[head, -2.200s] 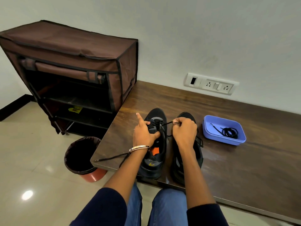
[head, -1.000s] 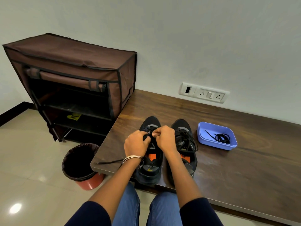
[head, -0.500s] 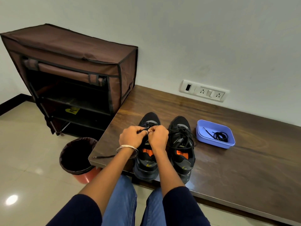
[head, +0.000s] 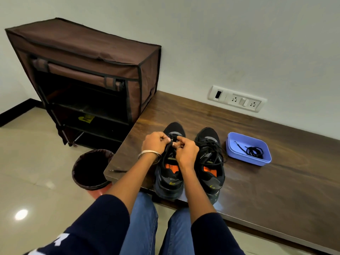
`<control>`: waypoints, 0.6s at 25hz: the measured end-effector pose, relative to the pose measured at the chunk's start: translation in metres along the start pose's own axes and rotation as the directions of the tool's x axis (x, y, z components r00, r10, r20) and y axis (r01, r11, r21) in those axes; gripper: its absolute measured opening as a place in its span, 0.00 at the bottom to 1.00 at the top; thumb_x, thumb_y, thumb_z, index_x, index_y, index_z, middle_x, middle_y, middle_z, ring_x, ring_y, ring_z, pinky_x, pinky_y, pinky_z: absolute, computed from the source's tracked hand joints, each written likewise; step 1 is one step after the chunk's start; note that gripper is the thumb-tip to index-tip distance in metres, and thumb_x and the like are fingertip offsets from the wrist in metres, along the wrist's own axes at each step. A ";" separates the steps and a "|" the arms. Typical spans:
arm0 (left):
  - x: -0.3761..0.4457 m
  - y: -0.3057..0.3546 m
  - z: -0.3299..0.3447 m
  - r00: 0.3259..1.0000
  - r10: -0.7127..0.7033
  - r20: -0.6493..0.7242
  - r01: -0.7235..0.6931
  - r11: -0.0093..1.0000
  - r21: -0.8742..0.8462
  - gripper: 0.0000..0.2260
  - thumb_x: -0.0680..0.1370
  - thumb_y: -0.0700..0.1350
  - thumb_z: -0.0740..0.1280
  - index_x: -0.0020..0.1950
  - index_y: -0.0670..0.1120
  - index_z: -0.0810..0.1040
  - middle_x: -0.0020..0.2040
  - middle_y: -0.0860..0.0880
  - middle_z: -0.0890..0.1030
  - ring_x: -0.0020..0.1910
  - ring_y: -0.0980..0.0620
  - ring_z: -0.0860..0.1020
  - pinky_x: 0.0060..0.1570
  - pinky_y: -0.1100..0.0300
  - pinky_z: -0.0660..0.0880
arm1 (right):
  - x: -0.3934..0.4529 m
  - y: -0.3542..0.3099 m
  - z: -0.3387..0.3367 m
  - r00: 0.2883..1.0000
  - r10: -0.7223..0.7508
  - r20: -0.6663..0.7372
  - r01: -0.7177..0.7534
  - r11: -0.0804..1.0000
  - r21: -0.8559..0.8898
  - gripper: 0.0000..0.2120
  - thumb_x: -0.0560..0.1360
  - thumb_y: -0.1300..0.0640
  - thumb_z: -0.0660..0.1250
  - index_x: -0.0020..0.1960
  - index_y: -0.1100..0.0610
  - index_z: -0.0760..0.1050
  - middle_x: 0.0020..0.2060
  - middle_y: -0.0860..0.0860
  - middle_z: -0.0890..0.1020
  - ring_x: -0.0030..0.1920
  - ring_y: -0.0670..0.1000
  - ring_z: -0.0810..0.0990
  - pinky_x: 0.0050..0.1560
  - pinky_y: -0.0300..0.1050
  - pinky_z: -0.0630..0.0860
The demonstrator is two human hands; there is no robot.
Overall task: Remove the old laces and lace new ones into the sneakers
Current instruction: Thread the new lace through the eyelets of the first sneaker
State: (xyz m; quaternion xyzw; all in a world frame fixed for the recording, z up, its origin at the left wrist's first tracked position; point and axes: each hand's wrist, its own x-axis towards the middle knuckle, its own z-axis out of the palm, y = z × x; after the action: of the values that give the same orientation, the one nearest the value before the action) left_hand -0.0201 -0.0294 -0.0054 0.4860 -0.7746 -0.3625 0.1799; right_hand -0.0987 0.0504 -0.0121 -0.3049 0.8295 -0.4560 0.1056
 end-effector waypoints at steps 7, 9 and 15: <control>0.000 0.012 0.004 1.000 0.010 -0.017 -0.008 0.988 0.156 0.16 0.82 0.47 0.54 0.56 0.35 0.73 0.56 0.35 0.77 0.56 0.34 0.75 0.51 0.48 0.71 | -0.021 -0.009 0.000 0.997 -0.076 0.006 0.066 0.829 -0.556 0.42 0.72 0.57 0.69 0.78 0.57 0.48 0.71 0.57 0.60 0.71 0.60 0.57 0.68 0.60 0.58; -0.002 0.015 -0.004 0.996 -0.089 -0.017 0.083 0.968 -0.238 0.16 0.82 0.44 0.52 0.49 0.34 0.73 0.49 0.36 0.78 0.51 0.34 0.78 0.51 0.45 0.73 | -0.022 0.000 -0.003 0.996 -0.007 -0.094 -0.049 0.815 -0.578 0.45 0.72 0.57 0.71 0.78 0.61 0.44 0.72 0.61 0.58 0.71 0.62 0.56 0.70 0.60 0.57; 0.010 0.033 -0.077 0.936 -0.316 0.153 0.107 -0.160 -0.981 0.11 0.84 0.42 0.50 0.45 0.41 0.66 0.33 0.45 0.70 0.30 0.48 0.74 0.43 0.42 0.79 | -0.017 0.014 0.002 0.981 -0.060 -0.187 -0.061 0.811 -0.581 0.47 0.70 0.60 0.73 0.77 0.65 0.45 0.71 0.63 0.58 0.72 0.63 0.57 0.72 0.58 0.59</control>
State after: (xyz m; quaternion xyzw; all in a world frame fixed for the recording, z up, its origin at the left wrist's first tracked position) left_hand 0.0033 -0.0592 0.0698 0.3318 -0.1374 -0.8049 0.4723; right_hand -0.0898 0.0651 -0.0265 -0.2758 0.9357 -0.2069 -0.0752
